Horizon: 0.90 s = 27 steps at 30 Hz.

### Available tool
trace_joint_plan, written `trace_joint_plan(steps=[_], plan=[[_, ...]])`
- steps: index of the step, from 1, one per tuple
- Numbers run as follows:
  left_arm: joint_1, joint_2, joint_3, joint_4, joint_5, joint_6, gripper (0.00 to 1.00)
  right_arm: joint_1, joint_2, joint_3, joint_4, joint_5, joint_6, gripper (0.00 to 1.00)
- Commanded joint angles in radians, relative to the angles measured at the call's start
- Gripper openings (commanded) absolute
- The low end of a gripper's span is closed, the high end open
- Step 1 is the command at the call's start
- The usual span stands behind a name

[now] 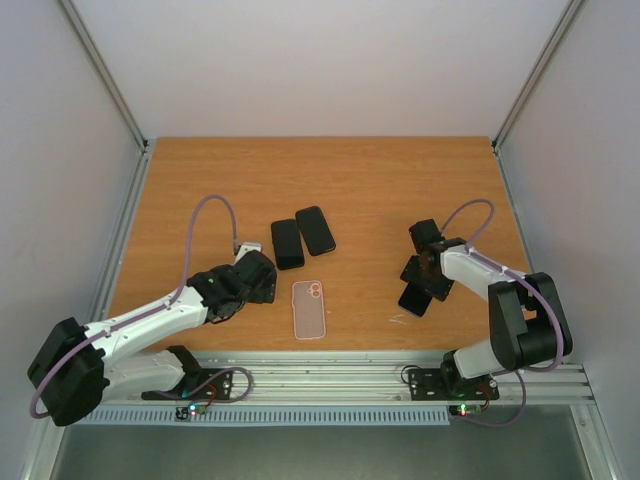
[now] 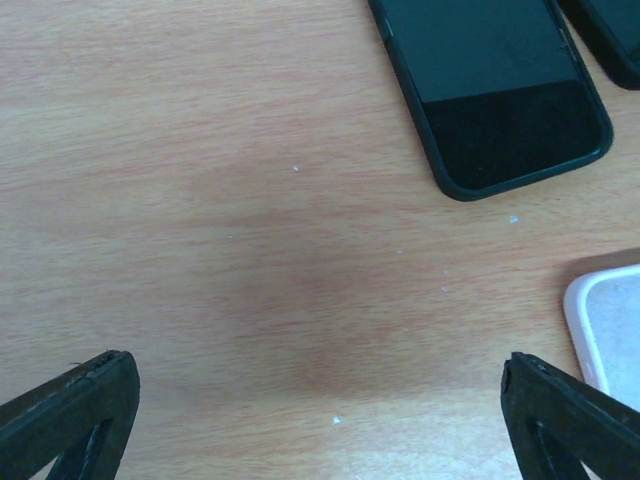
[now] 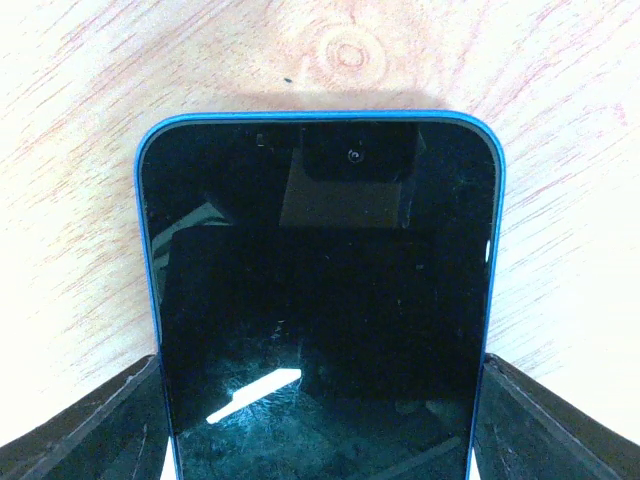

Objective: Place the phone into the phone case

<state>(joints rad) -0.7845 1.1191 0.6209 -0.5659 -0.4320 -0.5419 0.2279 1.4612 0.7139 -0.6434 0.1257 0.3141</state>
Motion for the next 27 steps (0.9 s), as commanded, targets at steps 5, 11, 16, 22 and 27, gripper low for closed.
trace_joint_plan(steps=[5,11,16,22,27], plan=[[0.007,-0.030,0.012,0.047,0.160,-0.055,0.99,0.062,0.023,0.006,0.065,-0.104,-0.041,0.67],[0.007,-0.126,-0.020,0.065,0.294,-0.123,0.99,0.130,-0.019,0.018,0.085,-0.151,-0.047,0.64],[0.007,-0.214,-0.055,0.112,0.423,-0.175,0.99,0.192,-0.080,0.032,0.108,-0.225,-0.040,0.63],[0.006,-0.262,-0.102,0.218,0.558,-0.223,0.99,0.281,-0.159,0.048,0.134,-0.266,0.002,0.63],[0.006,-0.221,-0.155,0.406,0.676,-0.260,0.99,0.358,-0.215,0.054,0.171,-0.274,0.040,0.63]])
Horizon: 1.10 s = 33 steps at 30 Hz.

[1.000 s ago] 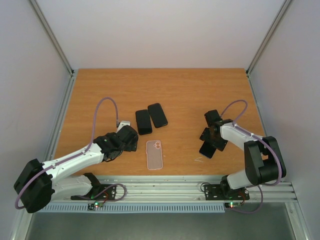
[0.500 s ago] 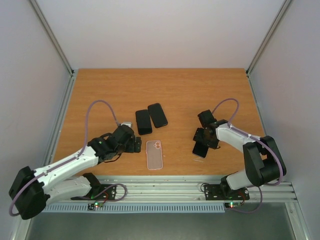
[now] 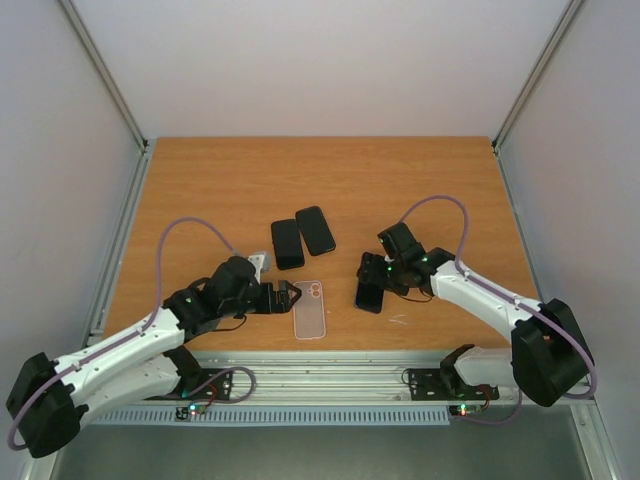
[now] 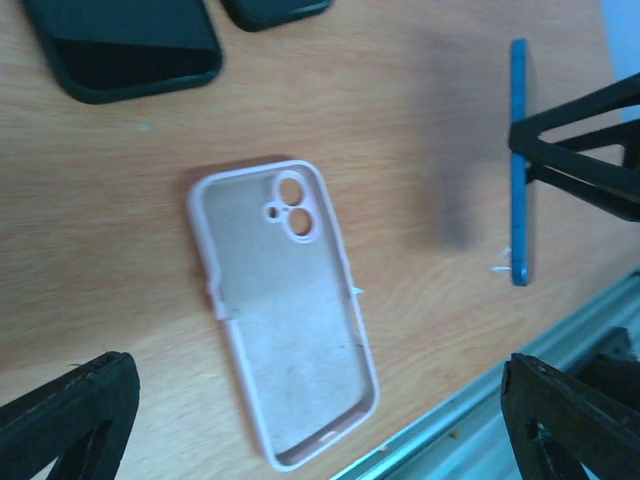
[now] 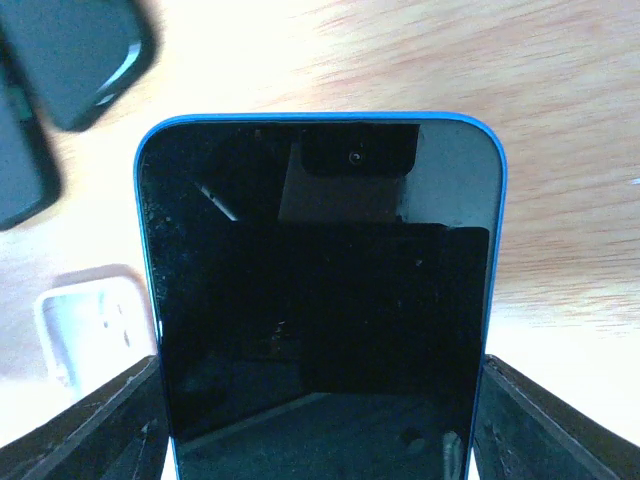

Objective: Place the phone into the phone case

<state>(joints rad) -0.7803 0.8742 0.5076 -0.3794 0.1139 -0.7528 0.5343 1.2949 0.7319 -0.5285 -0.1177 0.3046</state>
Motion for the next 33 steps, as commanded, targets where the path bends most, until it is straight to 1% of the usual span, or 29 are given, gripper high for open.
trace_joint_plan(steps=[1,5,11,16,18,22,25,31,33], plan=[[0.001,0.044,-0.052,0.267,0.163,-0.059,0.99,0.065,-0.054,0.039,0.063,-0.028,0.059,0.63],[-0.024,0.151,-0.060,0.399,0.207,-0.100,0.99,0.114,-0.075,0.044,0.094,-0.027,0.086,0.63],[-0.118,0.272,-0.020,0.524,0.177,-0.123,0.98,0.191,-0.088,0.048,0.132,0.019,0.127,0.63],[-0.153,0.345,-0.008,0.581,0.145,-0.153,0.94,0.244,-0.091,0.046,0.169,0.048,0.150,0.63],[-0.161,0.366,-0.011,0.606,0.134,-0.171,0.90,0.268,-0.088,0.046,0.178,0.058,0.157,0.63],[-0.171,0.387,-0.022,0.653,0.115,-0.194,0.73,0.295,-0.082,0.046,0.199,0.069,0.168,0.63],[-0.176,0.388,-0.034,0.683,0.112,-0.201,0.57,0.305,-0.076,0.047,0.215,0.066,0.171,0.63],[-0.181,0.385,-0.054,0.714,0.111,-0.207,0.23,0.312,-0.066,0.037,0.251,0.048,0.171,0.63],[-0.181,0.380,-0.060,0.723,0.112,-0.207,0.14,0.312,-0.071,0.033,0.258,0.047,0.167,0.64]])
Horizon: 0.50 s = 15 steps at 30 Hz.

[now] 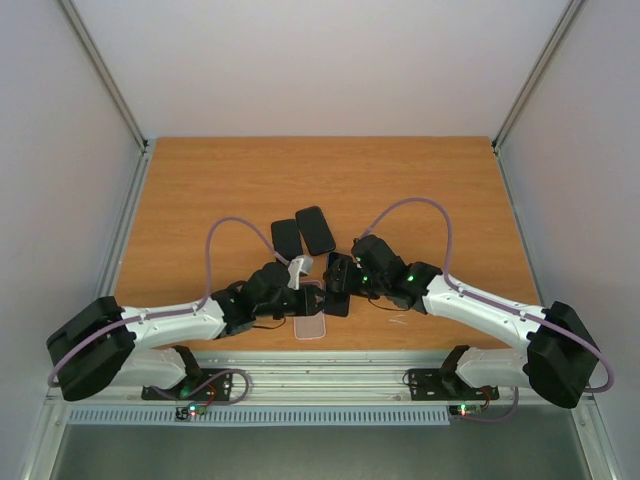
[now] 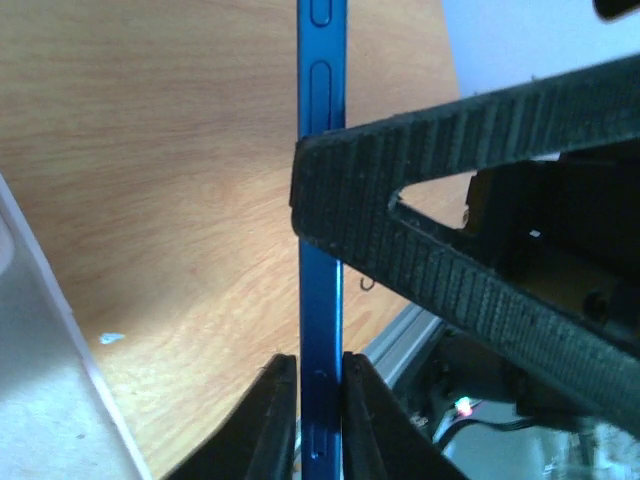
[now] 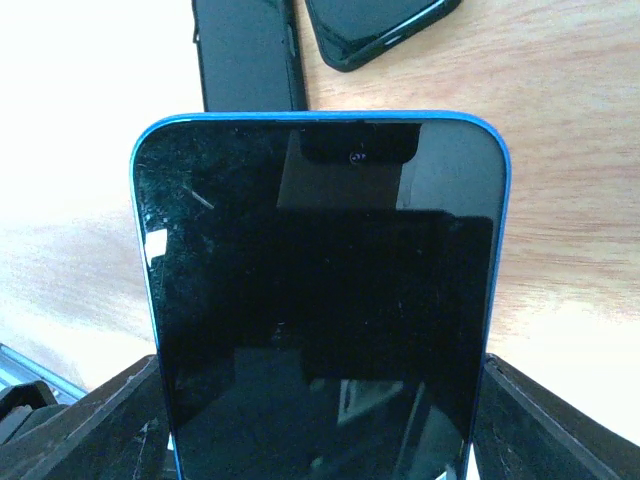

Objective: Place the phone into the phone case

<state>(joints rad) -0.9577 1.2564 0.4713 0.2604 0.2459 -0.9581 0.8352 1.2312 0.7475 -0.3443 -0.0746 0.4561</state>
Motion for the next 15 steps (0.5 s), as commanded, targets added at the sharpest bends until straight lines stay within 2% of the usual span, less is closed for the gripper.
trace_joint_plan(steps=[1,4,10,13,15], plan=[[-0.004,-0.006,-0.027,0.086,-0.021,-0.002,0.10,0.012,-0.012,0.017,0.074,0.004,0.013,0.64],[-0.004,-0.029,-0.040,0.088,-0.031,-0.002,0.01,0.012,-0.023,0.015,0.077,-0.003,0.006,0.67],[-0.003,-0.114,-0.088,0.083,-0.088,0.002,0.00,0.004,-0.059,0.008,0.085,-0.029,-0.047,0.83],[0.000,-0.172,-0.115,0.075,-0.122,0.012,0.00,-0.004,-0.098,-0.015,0.110,-0.059,-0.080,0.96],[0.003,-0.209,-0.142,0.085,-0.138,0.015,0.00,-0.015,-0.132,-0.037,0.129,-0.077,-0.098,0.98]])
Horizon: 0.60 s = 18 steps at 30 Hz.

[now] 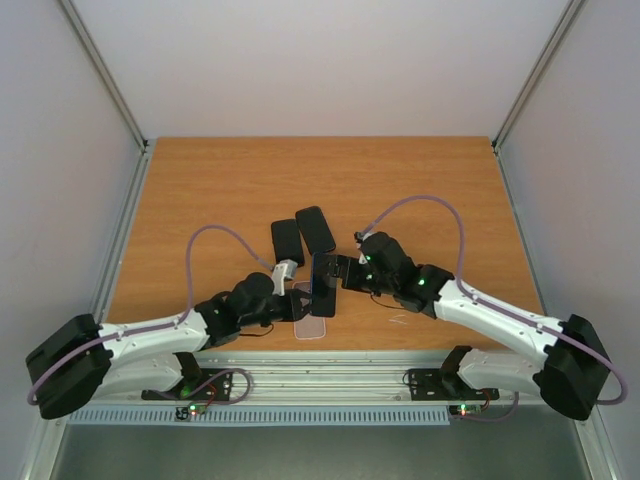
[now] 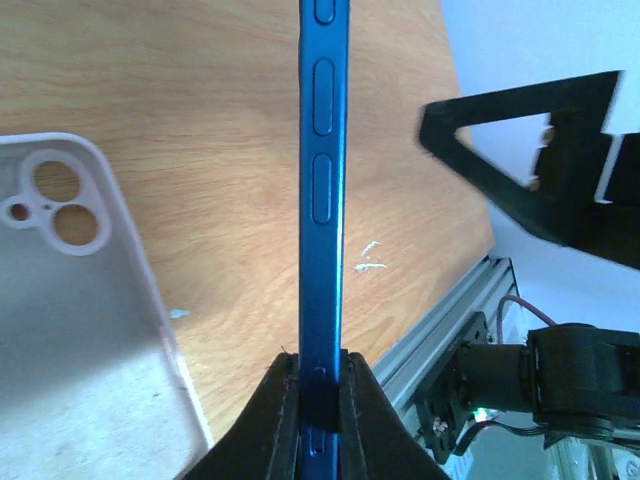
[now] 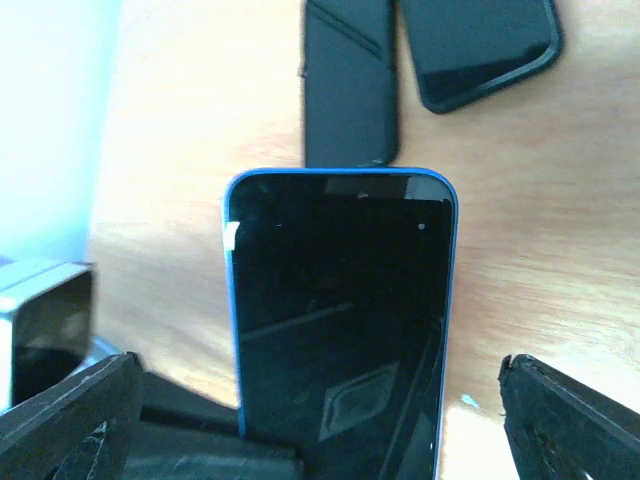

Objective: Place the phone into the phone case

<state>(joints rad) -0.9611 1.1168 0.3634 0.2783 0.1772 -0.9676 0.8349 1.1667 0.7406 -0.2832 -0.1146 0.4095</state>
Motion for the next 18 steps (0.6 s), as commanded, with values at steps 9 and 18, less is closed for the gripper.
trace_joint_plan(steps=[9,18], plan=[[0.039,-0.256,-0.185,0.298,-0.025,0.000,0.00,-0.119,-0.172,-0.162,0.277,-0.287,-0.088,0.97],[0.044,-0.327,-0.260,0.575,0.034,-0.058,0.00,-0.132,-0.110,-0.213,0.538,-0.470,-0.057,0.89]])
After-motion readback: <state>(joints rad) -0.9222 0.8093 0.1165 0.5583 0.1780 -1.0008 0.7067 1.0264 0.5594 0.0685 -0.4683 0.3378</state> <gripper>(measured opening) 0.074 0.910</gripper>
